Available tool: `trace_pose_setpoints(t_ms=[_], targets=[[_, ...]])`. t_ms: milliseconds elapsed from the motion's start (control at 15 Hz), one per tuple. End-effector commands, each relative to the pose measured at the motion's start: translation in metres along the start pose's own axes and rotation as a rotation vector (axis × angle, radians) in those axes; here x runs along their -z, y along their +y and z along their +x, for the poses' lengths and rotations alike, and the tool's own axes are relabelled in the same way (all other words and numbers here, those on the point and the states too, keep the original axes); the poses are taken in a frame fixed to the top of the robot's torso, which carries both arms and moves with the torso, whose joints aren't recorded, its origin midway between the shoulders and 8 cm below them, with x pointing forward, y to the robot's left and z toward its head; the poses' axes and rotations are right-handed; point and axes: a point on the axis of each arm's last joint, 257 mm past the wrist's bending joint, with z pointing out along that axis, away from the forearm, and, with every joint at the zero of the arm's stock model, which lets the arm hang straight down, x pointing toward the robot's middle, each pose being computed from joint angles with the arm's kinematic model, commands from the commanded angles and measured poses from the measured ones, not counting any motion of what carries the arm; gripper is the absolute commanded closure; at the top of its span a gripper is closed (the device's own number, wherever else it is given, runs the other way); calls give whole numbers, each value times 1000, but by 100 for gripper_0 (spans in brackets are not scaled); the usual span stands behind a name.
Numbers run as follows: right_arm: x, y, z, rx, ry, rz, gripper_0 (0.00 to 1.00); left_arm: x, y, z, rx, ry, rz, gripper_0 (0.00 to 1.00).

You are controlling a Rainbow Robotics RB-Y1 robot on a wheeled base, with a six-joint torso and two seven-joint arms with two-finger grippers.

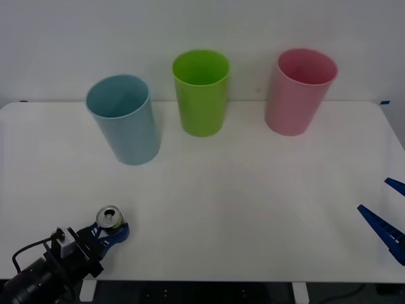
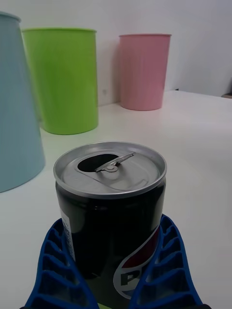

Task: Grasp the object on the table and drop it into the matching bin: aluminum can to the light blue bin, PET bottle to the pink bin.

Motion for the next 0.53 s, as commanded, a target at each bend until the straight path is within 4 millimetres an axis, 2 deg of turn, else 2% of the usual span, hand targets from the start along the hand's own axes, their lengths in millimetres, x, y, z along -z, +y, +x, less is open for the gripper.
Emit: trace_pose_setpoints(t_ms=[67, 200, 533], targets=[[0, 0, 0, 0, 0, 0, 0, -6, 15, -14, 8, -19, -46, 100], [0, 0, 0, 0, 0, 0, 0, -11, 24, -26, 23, -37, -72, 100], [0, 0, 0, 0, 0, 0, 0, -24, 31, -72, 110, -112, -59, 100]])
